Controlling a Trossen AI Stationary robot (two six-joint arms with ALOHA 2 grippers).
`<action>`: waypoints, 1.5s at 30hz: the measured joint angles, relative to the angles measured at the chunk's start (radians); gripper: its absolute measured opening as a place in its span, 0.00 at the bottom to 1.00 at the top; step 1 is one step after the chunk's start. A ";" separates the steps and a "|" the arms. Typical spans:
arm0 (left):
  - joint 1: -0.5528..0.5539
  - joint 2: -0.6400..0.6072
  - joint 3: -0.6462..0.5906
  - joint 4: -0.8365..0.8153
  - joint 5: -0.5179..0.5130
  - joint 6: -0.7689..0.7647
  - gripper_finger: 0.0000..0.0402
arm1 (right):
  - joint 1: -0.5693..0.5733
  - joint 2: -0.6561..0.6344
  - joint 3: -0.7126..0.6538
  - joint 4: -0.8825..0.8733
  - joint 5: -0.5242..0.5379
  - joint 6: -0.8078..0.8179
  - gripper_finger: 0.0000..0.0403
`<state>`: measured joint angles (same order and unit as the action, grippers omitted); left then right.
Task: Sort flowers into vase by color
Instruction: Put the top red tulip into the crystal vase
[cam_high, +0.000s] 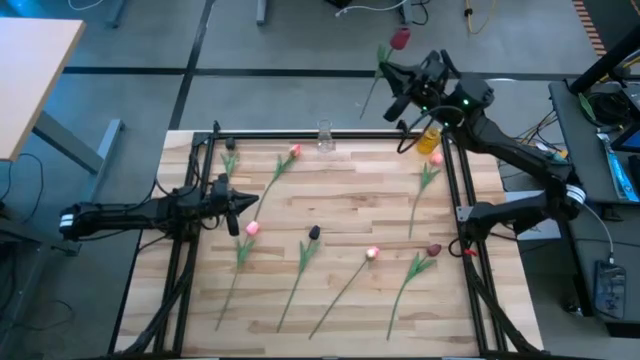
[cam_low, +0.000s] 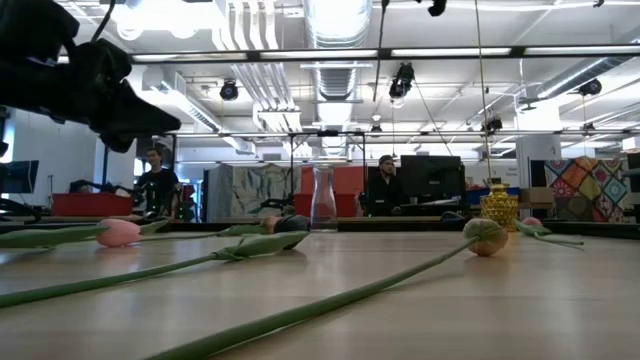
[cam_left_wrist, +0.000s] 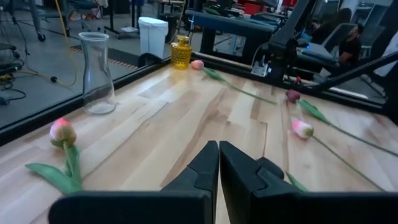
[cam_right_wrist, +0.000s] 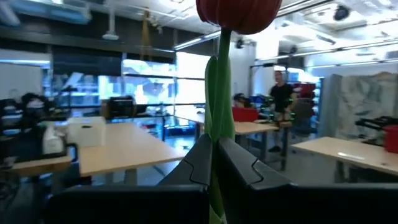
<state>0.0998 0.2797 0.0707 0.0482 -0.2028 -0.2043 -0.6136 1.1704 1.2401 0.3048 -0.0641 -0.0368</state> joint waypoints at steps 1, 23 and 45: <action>0.000 0.007 0.000 0.006 0.000 0.000 0.00 | 0.000 0.012 0.012 -0.001 -0.015 0.000 0.02; 0.000 0.073 0.000 0.079 -0.119 -0.042 0.00 | -0.072 0.019 0.039 -0.071 0.116 -0.159 0.02; 0.000 0.071 0.000 0.087 -0.184 -0.041 0.00 | -0.199 -0.236 -0.271 -0.107 0.348 -0.180 0.02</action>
<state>0.1001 0.3511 0.0708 0.1349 -0.3866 -0.2451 -0.8124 0.9348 0.9691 0.1981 0.2841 -0.2169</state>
